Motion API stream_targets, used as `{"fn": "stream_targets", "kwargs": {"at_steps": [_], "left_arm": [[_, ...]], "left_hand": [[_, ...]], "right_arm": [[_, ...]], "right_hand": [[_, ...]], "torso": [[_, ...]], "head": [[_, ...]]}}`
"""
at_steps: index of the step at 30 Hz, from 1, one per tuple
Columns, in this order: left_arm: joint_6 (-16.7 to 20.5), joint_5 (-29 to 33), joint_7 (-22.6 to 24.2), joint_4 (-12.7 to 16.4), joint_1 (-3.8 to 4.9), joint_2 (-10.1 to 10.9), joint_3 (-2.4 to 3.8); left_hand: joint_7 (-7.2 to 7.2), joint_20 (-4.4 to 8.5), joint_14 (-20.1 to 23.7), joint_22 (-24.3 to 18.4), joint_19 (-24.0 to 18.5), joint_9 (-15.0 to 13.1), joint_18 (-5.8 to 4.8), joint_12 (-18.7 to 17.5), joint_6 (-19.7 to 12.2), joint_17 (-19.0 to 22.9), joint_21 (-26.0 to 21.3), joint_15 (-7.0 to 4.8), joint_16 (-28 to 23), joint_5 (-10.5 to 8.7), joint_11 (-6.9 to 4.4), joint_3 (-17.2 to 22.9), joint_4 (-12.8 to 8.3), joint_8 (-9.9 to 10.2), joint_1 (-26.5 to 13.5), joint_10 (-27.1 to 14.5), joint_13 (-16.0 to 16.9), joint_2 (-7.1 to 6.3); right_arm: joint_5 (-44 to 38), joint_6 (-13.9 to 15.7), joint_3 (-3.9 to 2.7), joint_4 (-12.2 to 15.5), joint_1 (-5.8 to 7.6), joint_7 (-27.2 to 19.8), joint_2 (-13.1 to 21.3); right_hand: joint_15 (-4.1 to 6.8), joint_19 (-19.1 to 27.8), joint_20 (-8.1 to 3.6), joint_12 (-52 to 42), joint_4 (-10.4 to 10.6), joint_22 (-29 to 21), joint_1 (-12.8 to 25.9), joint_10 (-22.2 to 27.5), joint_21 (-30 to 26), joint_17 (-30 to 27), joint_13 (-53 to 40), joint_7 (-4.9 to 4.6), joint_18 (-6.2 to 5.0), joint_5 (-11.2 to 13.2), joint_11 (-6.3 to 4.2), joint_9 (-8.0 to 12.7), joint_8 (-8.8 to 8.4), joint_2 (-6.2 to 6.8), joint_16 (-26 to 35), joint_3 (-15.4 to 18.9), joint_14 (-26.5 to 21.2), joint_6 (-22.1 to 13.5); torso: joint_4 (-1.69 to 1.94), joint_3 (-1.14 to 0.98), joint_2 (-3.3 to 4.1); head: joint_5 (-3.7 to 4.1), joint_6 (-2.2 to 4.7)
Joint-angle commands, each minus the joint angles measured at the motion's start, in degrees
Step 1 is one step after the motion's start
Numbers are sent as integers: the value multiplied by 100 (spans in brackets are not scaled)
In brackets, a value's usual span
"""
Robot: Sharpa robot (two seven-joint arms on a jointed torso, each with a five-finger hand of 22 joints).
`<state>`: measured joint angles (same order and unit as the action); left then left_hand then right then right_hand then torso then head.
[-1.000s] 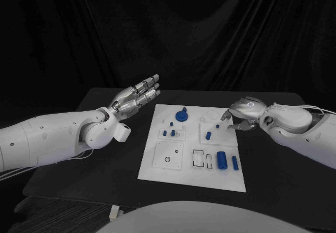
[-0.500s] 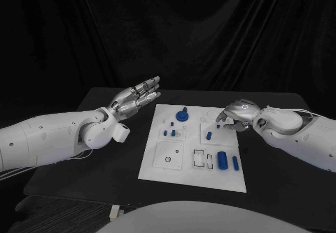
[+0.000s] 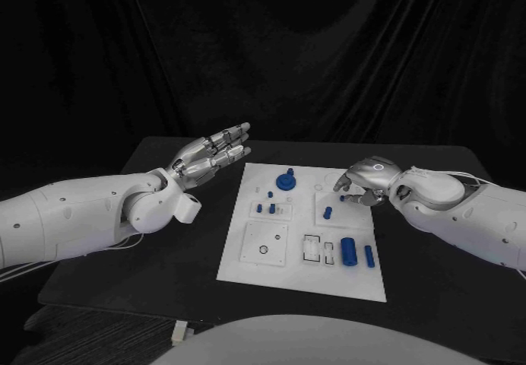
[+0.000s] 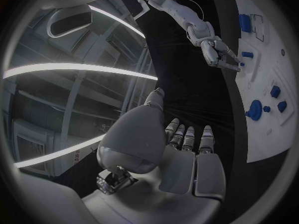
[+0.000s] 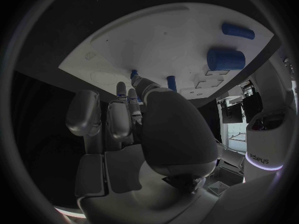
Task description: Assemble the parts on the task board
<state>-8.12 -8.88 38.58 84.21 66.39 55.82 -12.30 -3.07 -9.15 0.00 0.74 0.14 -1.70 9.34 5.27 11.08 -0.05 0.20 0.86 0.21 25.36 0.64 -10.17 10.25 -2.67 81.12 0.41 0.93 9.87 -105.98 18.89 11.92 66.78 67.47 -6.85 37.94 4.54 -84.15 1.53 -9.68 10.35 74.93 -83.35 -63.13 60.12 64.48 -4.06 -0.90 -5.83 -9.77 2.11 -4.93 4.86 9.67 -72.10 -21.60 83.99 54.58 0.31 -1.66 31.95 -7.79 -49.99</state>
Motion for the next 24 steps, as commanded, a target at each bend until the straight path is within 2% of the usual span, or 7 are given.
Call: {"fn": "stream_targets", "kwargs": {"at_steps": [1, 11, 18, 21, 23, 24], "left_arm": [[-127, 49, 47, -17, -9, -27, 6], [-187, 49, 11, -35, -13, -61, 6], [-214, 49, -2, -62, -15, -82, 6], [-220, 49, -1, -70, -16, -89, 6], [-224, 49, 0, -71, -17, -93, 6], [-226, 49, 0, -71, -17, -95, 6]], "left_hand": [[4, -23, 0, 4, -2, -3, 91, 25, 21, 5, -2, 51, -21, 21, 28, -18, -29, -29, -11, -4, 7, 33], [2, -116, 0, 35, 6, -4, 94, 33, 37, 5, 6, 150, -21, 22, 27, -22, -39, -43, -33, -7, 6, 42], [2, -161, 0, 67, 15, -5, 98, 41, 43, 5, 15, 224, -21, 27, 23, -20, -54, -50, -35, -7, 7, 50], [-2, -180, 0, 85, 21, -7, 100, 52, 57, 5, 20, 259, -21, 38, 27, -17, -62, -57, -35, -5, 9, 56], [-10, -191, 0, 95, 25, -11, 101, 62, 82, 5, 23, 273, -21, 43, 35, -16, -65, -67, -36, -3, 10, 60], [-14, -194, 0, 100, 27, -12, 101, 66, 89, 5, 25, 275, -21, 44, 38, -16, -66, -71, -37, -3, 11, 61]], "right_arm": [[66, -78, -4, -39, -27, 104, -31], [69, -282, -4, -132, -79, 84, -109], [69, -412, -4, -130, -96, 54, -94], [69, -447, -4, -135, -103, 36, -93], [69, -452, -4, -141, -109, 19, -93], [69, -447, -4, -145, -112, 14, -94]], "right_hand": [[-47, -169, 28, -19, 23, 810, 82, -59, -25, -14, -9, -3, 61, 70, -7, -17, 38, 9, 29, -19, 169, 66], [-46, -163, 27, -3, 15, 806, 140, -37, -41, -24, -8, -13, 59, 112, -4, -63, 96, 37, 40, -14, 165, 174], [-43, -152, 27, -9, -43, 802, 160, -56, -58, -51, -19, -39, 56, 68, -14, -155, 199, 37, 68, -30, 152, 356], [-34, -146, 22, -38, -102, 799, 151, -109, -75, -57, -39, -119, 53, -13, -29, -229, 267, 20, 77, -51, 147, 469], [-25, -140, 14, -46, -159, 795, 139, -121, -93, -65, -49, -227, 50, -138, -44, -291, 314, 9, 87, -79, 142, 547], [-25, -140, 14, -46, -161, 795, 139, -121, -94, -66, -50, -232, 50, -142, -45, -293, 315, 8, 87, -80, 142, 549]], "torso": [[0, -4, 5], [-7, -1, 4], [-6, -3, 5], [-5, -4, 5], [-5, -5, 5], [-4, -5, 5]], "head": [[24, -1], [24, -1], [38, -1], [44, -1], [50, -1], [52, -1]]}}
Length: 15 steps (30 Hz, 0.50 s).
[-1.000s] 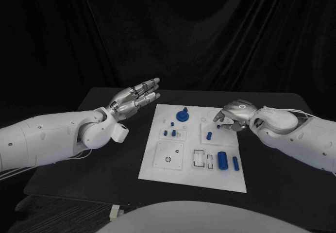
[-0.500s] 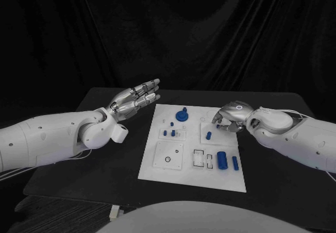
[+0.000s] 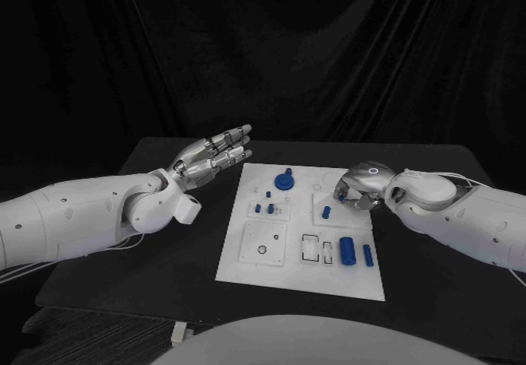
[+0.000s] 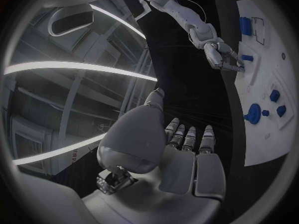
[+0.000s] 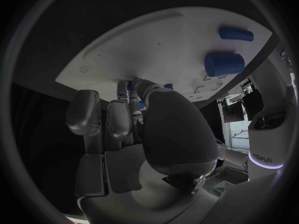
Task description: Assemble the parts on the task board
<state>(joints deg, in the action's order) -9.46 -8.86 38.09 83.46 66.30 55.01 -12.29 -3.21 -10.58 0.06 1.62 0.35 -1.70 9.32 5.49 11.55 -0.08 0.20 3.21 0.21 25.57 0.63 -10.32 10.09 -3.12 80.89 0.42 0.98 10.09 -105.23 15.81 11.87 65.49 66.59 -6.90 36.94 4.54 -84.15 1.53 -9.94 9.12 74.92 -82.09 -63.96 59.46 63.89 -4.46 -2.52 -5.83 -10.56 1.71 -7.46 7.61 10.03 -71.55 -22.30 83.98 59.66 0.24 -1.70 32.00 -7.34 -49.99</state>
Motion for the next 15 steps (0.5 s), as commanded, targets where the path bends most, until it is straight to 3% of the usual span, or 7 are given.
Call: {"fn": "stream_targets", "kwargs": {"at_steps": [1, 5, 15], "left_arm": [[-94, 47, 49, 4, -9, -16, 6], [-91, 47, 46, 5, -10, -18, 6], [-74, 47, 27, 31, -13, -16, 6]], "left_hand": [[-14, -62, -6, 21, 10, -17, 103, 56, 77, 8, 28, 50, -21, 28, 55, 0, -53, -40, -16, 0, 8, 43], [-26, -72, -6, 32, 15, -20, 104, 64, 101, 8, 31, 56, -21, 35, 67, 1, -55, -51, -17, 3, 9, 46], [-70, -122, -6, 74, 35, -26, 105, 117, 152, 8, 46, 95, -21, 105, 116, 23, -63, -79, -12, 17, 16, 90]], "right_arm": [[-6, -128, 1, -20, -27, 14, 3], [-6, -59, 1, -40, -44, 15, -11], [-6, 362, 1, -122, -94, -35, -61]], "right_hand": [[-22, -138, 11, -23, -55, 795, 9, -44, -35, -16, -13, -104, 48, -86, -9, -54, 43, -32, 40, -20, 139, 44], [-20, -133, 7, -37, -107, 791, -10, -69, -51, -26, -24, -187, 47, -135, -5, -105, 77, -56, 52, -53, 134, 99], [-9, -133, -2, -159, -337, 794, -135, -371, -45, -32, -82, -208, 48, -106, -24, -356, 304, -209, 66, -124, 139, 460]], "torso": [[3, -2, -1], [3, -1, -5], [3, 1, -5]], "head": [[8, -1], [3, -1], [-6, -1]]}}
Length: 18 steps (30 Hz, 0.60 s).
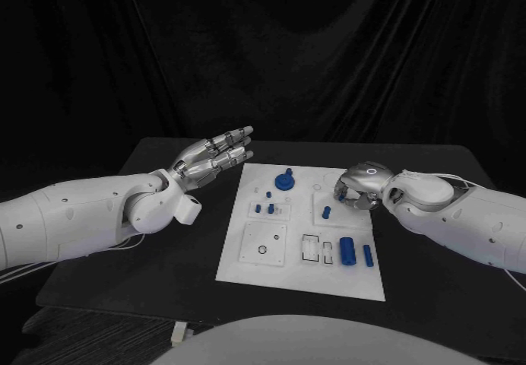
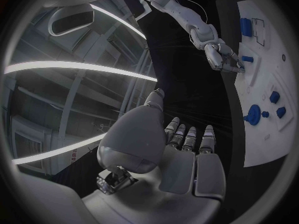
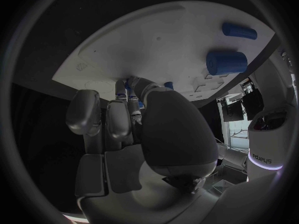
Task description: Assemble the parts on the task board
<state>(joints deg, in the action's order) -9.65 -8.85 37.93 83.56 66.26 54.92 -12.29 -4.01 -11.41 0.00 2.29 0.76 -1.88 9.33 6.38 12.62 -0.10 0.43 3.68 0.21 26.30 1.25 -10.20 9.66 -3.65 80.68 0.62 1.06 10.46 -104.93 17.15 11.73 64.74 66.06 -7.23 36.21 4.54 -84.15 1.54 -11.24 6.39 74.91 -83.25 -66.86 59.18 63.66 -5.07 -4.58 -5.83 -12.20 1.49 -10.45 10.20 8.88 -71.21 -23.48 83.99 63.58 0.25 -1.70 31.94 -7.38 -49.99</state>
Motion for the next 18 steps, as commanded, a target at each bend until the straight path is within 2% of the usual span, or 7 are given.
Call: {"fn": "stream_targets", "kwargs": {"at_steps": [1, 12, 18], "left_arm": [[-55, 47, 40, 20, -9, -9, 6], [-111, 47, -29, -18, -20, -37, 5], [-150, 47, -101, -30, -32, -38, 5]], "left_hand": [[6, -45, 0, 14, -3, -8, 104, 34, 47, 10, 25, 51, -21, 41, 59, 15, -21, -28, 12, -2, 9, 60], [-42, -105, -7, 52, 23, -17, 104, 101, 120, 3, 40, 89, -9, 140, 114, 72, -42, -68, 52, 16, 18, 141], [-62, -149, -23, 81, 42, -19, 103, 135, 132, -9, 52, 135, 15, 174, 136, 86, -79, -80, 82, 26, 23, 131]], "right_arm": [[-35, 257, 16, -50, -43, -6, 10], [-35, 600, 16, -57, -47, -14, 30], [-35, 780, 15, 85, 14, 28, 140]], "right_hand": [[-8, -133, -3, -35, -87, 794, -31, -110, -19, -8, -24, -7, 48, 84, -2, -81, 61, -113, 32, -9, 140, 92], [-21, -128, 4, -24, -149, 791, -41, -208, -35, -24, -22, -37, 47, 243, 13, -171, 89, -196, 50, -5, 140, 132], [-33, -124, 9, -4, -158, 785, -41, -203, -57, -56, -14, -49, 45, 260, 26, -179, 73, -205, 77, -5, 133, 107]], "torso": [[3, 2, 0], [6, 1, 2], [1, 2, 1]], "head": [[-4, -1], [-3, -1], [-29, -1]]}}
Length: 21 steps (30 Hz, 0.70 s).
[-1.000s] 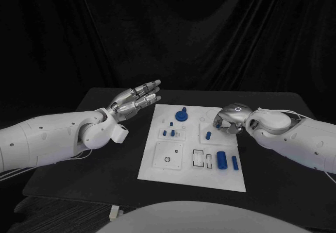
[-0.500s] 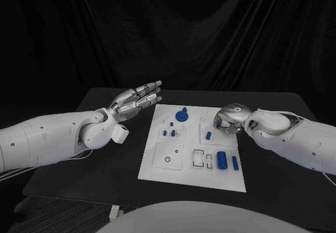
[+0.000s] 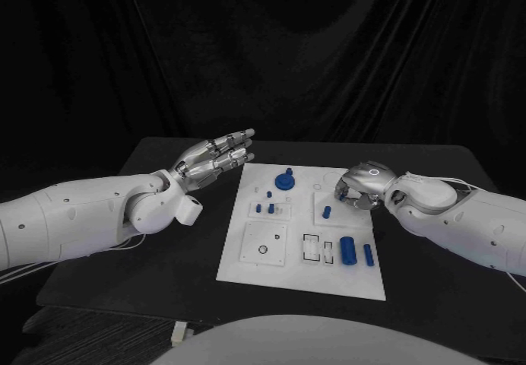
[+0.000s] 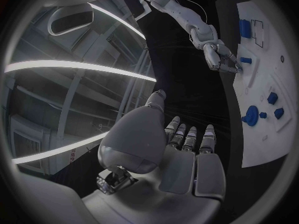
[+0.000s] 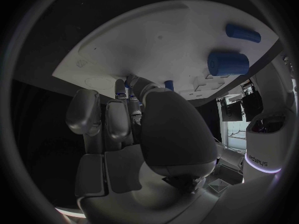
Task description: Assemble the parts on the task board
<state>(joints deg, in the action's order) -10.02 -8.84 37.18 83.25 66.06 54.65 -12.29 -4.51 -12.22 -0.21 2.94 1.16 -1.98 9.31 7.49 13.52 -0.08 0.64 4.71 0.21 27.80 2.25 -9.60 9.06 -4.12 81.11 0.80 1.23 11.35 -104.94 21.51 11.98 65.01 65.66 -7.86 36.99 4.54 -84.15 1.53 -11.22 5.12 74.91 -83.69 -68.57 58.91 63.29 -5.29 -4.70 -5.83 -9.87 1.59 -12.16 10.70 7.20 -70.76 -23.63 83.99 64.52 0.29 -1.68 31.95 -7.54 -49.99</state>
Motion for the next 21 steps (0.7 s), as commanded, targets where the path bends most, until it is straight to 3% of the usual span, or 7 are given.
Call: {"fn": "stream_targets", "kwargs": {"at_steps": [1, 7, 13, 17, 21], "left_arm": [[-120, 45, -41, 0, -13, -11, 5], [-165, 45, -149, -7, -21, -14, 5], [-196, 45, -231, -21, -29, -21, 5], [-218, 45, -285, -35, -39, -27, 5], [-227, 45, -302, -40, -54, -27, 5]], "left_hand": [[-19, -78, -5, 26, 9, -9, 105, 31, 43, -13, 35, 39, 20, 23, 42, 28, -24, -35, 43, 9, 7, 40], [-34, -106, -13, 47, 24, -10, 106, 51, 53, -19, 45, 59, 33, 14, 57, 31, -30, -43, 44, 15, 10, 40], [-49, -130, -19, 58, 34, -10, 105, 61, 55, -22, 51, 72, 43, -16, 76, 26, -19, -47, 30, 19, 11, 41], [-55, -138, -22, 61, 38, -11, 105, 68, 60, -24, 53, 78, 48, -25, 82, 26, -15, -50, 25, 20, 12, 44], [-64, -146, -26, 65, 41, -14, 105, 76, 77, -27, 55, 86, 55, -27, 91, 27, -10, -57, 21, 23, 13, 49]], "right_arm": [[-34, 370, -10, 90, 80, 99, 82], [-34, 422, -10, 430, 334, 220, 267], [-34, 296, -10, 898, 595, 403, 475], [-34, 162, -10, 1366, 732, 564, 644], [-34, 7, -9, 1832, 785, 692, 745]], "right_hand": [[-35, -120, 12, 6, -31, 782, 8, -22, -46, -29, 13, -38, 43, 32, 20, -10, 14, -35, 42, 13, 130, 0], [-44, -117, 19, 25, -15, 780, 44, -18, -52, -41, 21, -43, 43, 59, 30, -20, 5, -34, 55, 29, 126, -10], [-59, -109, 28, 42, -12, 771, 54, -17, -90, -76, 27, -50, 38, 94, 36, -28, -9, -32, 84, 35, 117, -27], [-69, -102, 35, 53, -20, 764, 47, -14, -120, -103, 32, -56, 35, 112, 40, -32, -18, -31, 108, 34, 110, -37], [-123, -98, 63, 70, -22, 762, 53, -21, -125, -106, 40, -83, 42, 134, 55, -37, -44, -18, 116, 37, 107, -64]], "torso": [[-4, 0, 0], [-5, 1, -2], [-6, 1, -5], [-5, 1, -7], [-3, 5, -4]], "head": [[-15, -1], [-31, -1], [-41, -1], [-34, -1], [-62, -1]]}}
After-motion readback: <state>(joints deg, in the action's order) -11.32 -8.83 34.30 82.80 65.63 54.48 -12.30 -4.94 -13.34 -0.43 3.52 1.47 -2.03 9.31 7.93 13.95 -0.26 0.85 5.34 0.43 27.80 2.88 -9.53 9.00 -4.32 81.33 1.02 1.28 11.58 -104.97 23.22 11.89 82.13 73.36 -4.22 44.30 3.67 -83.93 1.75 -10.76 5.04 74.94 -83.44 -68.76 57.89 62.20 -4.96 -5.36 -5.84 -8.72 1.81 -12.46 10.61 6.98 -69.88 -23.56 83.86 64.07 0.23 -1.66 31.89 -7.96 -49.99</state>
